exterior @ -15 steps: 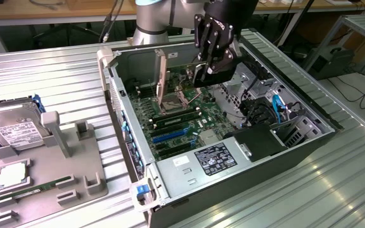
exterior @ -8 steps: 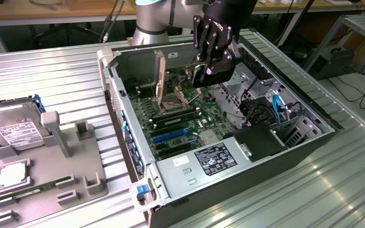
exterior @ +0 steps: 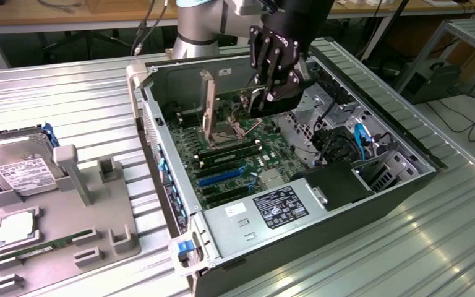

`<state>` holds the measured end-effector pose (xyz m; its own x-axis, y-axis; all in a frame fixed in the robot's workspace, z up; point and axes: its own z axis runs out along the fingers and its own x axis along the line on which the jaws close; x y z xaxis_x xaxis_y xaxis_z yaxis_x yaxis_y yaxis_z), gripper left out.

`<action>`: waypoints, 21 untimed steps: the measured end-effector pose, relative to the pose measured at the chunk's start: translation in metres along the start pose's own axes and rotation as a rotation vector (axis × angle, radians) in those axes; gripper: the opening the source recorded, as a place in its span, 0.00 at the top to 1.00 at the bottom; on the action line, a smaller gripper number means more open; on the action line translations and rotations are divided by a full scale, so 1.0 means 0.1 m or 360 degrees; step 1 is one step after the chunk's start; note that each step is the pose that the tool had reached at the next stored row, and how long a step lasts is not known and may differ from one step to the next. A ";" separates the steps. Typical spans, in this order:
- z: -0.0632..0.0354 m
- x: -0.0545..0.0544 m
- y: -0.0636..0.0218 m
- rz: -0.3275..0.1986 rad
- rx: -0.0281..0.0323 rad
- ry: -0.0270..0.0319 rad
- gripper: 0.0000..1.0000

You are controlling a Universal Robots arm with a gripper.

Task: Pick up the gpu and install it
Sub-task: 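Insert the gpu into the slot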

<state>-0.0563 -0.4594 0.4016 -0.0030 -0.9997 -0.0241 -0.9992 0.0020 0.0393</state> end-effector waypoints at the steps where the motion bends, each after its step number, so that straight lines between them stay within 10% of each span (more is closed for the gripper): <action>1: 0.017 0.00 -0.001 -0.0002 -0.00001 0.00001 0.72; 21: 0.185 -0.02 -0.007 -0.0028 -0.00006 0.00015 0.72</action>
<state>-0.0563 -0.4572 0.3831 0.0146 -0.9996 -0.0239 -0.9991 -0.0156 0.0393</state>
